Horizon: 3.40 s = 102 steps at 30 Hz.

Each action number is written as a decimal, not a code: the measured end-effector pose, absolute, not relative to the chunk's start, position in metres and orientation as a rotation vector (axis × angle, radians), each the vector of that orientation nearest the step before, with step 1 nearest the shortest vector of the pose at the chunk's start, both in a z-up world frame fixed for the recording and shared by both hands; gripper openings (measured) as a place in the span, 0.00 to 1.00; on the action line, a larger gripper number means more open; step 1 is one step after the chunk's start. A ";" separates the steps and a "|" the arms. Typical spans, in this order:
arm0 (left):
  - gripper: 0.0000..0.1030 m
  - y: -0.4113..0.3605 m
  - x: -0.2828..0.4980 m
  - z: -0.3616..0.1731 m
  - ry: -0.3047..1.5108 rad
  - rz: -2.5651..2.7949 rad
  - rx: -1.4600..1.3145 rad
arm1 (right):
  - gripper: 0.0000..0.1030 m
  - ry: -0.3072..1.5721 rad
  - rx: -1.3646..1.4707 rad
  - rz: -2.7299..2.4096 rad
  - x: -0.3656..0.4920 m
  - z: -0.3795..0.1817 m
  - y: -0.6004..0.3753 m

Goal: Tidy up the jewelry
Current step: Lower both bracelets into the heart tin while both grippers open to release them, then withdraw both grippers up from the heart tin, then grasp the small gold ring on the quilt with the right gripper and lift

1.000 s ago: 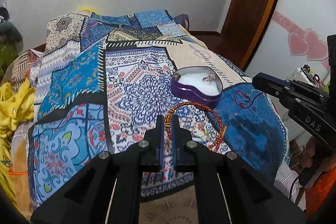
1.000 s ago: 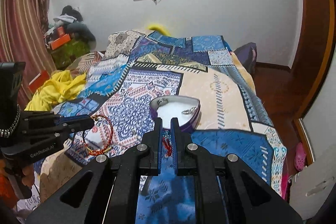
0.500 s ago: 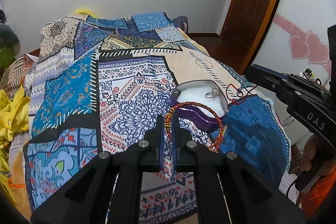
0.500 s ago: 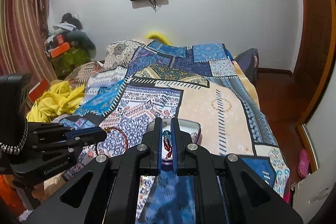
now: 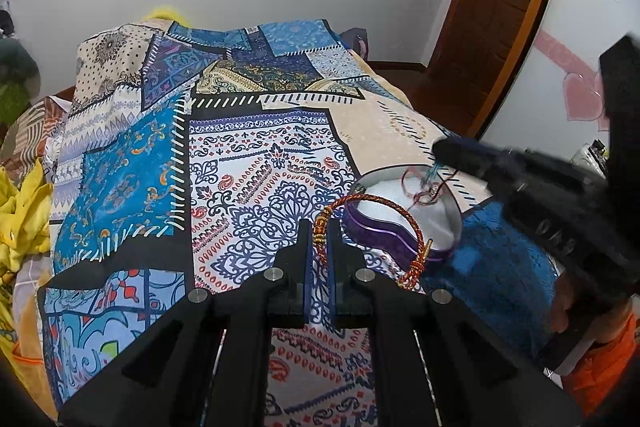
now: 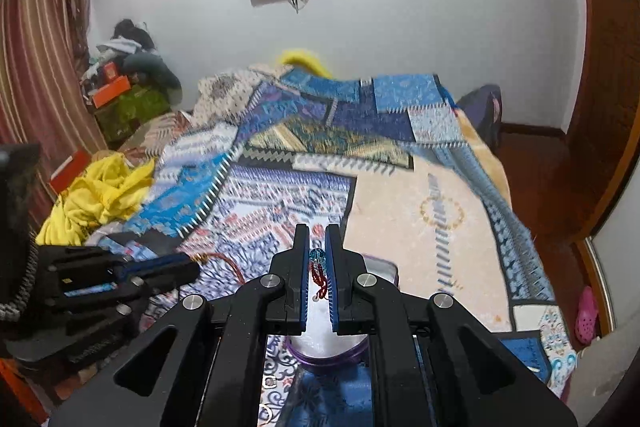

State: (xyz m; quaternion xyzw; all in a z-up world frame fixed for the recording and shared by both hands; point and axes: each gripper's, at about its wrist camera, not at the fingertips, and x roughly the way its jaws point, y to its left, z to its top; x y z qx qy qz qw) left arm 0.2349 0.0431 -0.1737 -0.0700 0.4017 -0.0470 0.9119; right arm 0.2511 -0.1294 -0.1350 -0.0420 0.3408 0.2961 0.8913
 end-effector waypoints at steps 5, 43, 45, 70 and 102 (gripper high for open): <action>0.05 0.043 0.245 -0.180 0.844 -0.094 -0.139 | 0.07 0.784 -0.110 0.607 0.257 -0.157 -0.132; 0.05 -0.013 0.288 -0.179 0.889 -0.184 -0.027 | 0.21 0.809 -0.094 0.595 0.254 -0.142 -0.168; 0.05 -0.011 0.283 -0.174 0.879 -0.181 -0.028 | 0.21 0.804 -0.098 0.594 0.252 -0.140 -0.166; 0.48 0.029 0.196 -0.120 0.767 -0.131 -0.065 | 0.42 0.669 -0.077 0.569 0.207 -0.098 -0.161; 0.54 0.028 0.163 -0.192 0.937 -0.174 -0.101 | 0.19 0.867 -0.229 0.629 0.179 -0.194 -0.130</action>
